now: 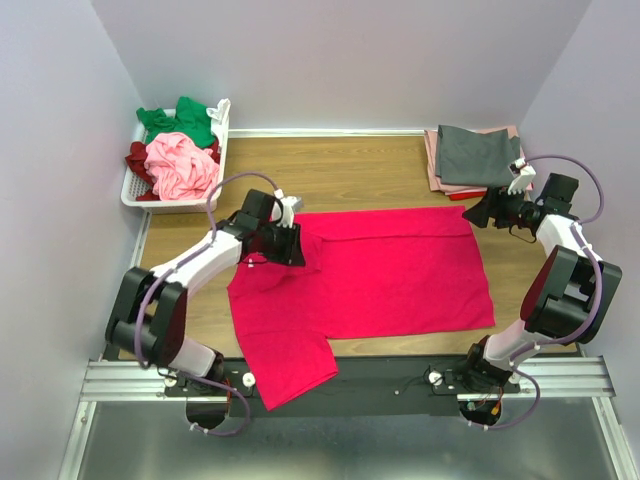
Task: Fold and stack the t-shirts
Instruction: Fold the tshirt
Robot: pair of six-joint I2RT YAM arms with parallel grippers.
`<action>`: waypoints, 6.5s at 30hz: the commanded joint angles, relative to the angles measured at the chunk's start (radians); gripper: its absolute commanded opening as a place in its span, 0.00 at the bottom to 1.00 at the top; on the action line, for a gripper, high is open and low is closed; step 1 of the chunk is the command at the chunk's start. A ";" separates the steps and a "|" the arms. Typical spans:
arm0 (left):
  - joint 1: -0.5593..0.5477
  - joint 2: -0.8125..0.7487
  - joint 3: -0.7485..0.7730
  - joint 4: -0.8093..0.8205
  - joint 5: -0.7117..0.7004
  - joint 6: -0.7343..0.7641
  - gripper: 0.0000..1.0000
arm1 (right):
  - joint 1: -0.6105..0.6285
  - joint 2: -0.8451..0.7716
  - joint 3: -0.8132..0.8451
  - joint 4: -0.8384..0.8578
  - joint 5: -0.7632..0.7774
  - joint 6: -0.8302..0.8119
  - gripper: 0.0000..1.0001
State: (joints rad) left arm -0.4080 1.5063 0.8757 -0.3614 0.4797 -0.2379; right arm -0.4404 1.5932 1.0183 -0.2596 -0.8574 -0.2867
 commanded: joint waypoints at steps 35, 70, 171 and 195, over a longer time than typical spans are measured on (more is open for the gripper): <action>-0.035 0.109 -0.027 0.045 -0.266 -0.057 0.17 | -0.006 0.099 0.055 -0.129 -0.020 -0.072 0.85; 0.009 -0.408 -0.023 0.173 -0.704 0.038 0.59 | 0.166 0.473 0.364 -0.176 0.314 0.001 0.03; -1.124 -0.038 -0.063 -0.123 -0.540 -0.406 0.54 | 0.169 -0.389 -0.215 -0.181 -0.123 -0.246 1.00; -1.167 0.111 -0.001 -0.237 -0.648 -0.457 0.11 | 0.169 -0.377 -0.207 -0.187 -0.123 -0.241 1.00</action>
State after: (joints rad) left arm -1.5719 1.5757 0.8783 -0.5262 -0.0868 -0.6846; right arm -0.2695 1.2083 0.7830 -0.4210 -0.9878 -0.5175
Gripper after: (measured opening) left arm 0.155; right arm 0.996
